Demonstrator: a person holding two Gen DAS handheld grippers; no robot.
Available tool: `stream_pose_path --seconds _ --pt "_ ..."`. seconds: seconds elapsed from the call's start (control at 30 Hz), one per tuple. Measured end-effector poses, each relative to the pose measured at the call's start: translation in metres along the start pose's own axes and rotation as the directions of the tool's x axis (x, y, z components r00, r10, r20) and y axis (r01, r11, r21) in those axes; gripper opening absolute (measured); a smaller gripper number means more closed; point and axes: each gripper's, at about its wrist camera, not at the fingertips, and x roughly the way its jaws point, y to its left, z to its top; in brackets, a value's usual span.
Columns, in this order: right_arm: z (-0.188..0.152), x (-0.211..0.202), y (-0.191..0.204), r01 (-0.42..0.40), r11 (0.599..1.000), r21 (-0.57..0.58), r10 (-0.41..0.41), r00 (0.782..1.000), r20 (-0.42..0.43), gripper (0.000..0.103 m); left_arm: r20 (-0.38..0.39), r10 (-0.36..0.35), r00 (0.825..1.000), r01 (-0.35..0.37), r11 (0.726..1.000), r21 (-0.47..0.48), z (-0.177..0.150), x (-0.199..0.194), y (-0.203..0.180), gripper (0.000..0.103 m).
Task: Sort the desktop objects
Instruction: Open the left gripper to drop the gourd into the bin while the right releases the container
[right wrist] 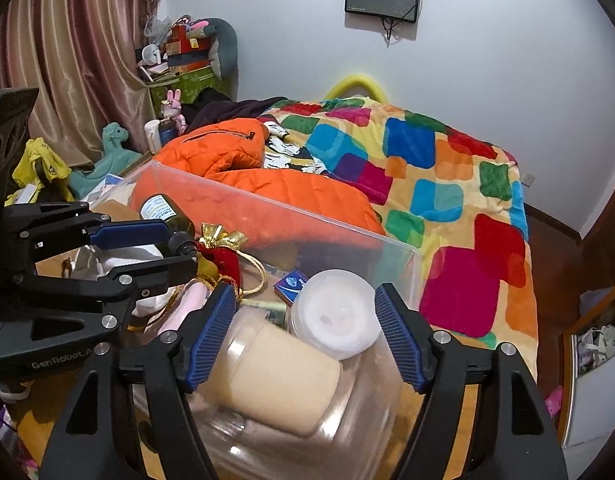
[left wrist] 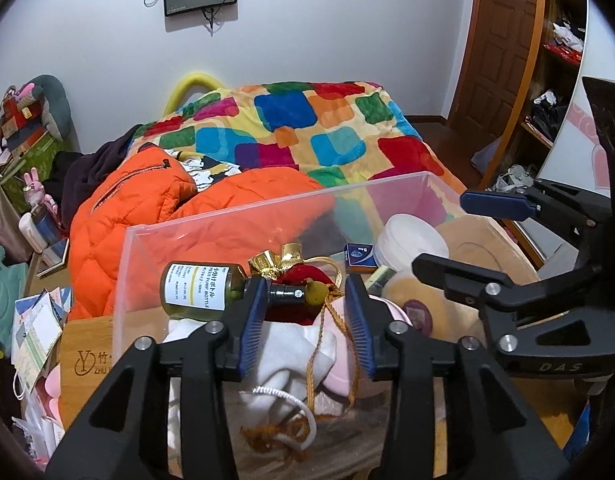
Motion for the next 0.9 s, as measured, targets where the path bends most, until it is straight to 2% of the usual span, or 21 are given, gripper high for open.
stream_pose_path --seconds 0.23,0.37,0.6,0.73,0.9 --pt "-0.004 -0.019 0.001 0.010 1.000 0.004 -0.010 1.000 0.014 0.070 0.031 0.025 0.999 -0.025 1.000 0.010 -0.003 -0.018 -0.004 0.060" --pt "-0.008 -0.034 0.003 0.011 1.000 0.017 -0.012 0.999 0.031 0.081 0.055 0.038 0.998 -0.039 0.999 0.011 -0.005 -0.031 -0.006 0.067" --pt "-0.014 -0.062 0.007 0.017 0.999 0.044 -0.020 0.998 0.066 0.082 0.102 0.086 0.991 -0.087 0.996 0.011 -0.013 -0.056 -0.010 0.092" --pt "-0.019 -0.073 0.011 0.008 0.998 0.057 -0.012 0.998 0.069 0.082 0.124 0.110 0.986 -0.114 0.993 0.025 -0.019 -0.068 -0.014 0.097" --pt "-0.027 -0.087 0.017 0.009 0.997 0.074 -0.014 0.997 0.071 0.082 0.161 0.144 0.976 -0.154 0.987 0.051 -0.031 -0.082 -0.023 0.099"
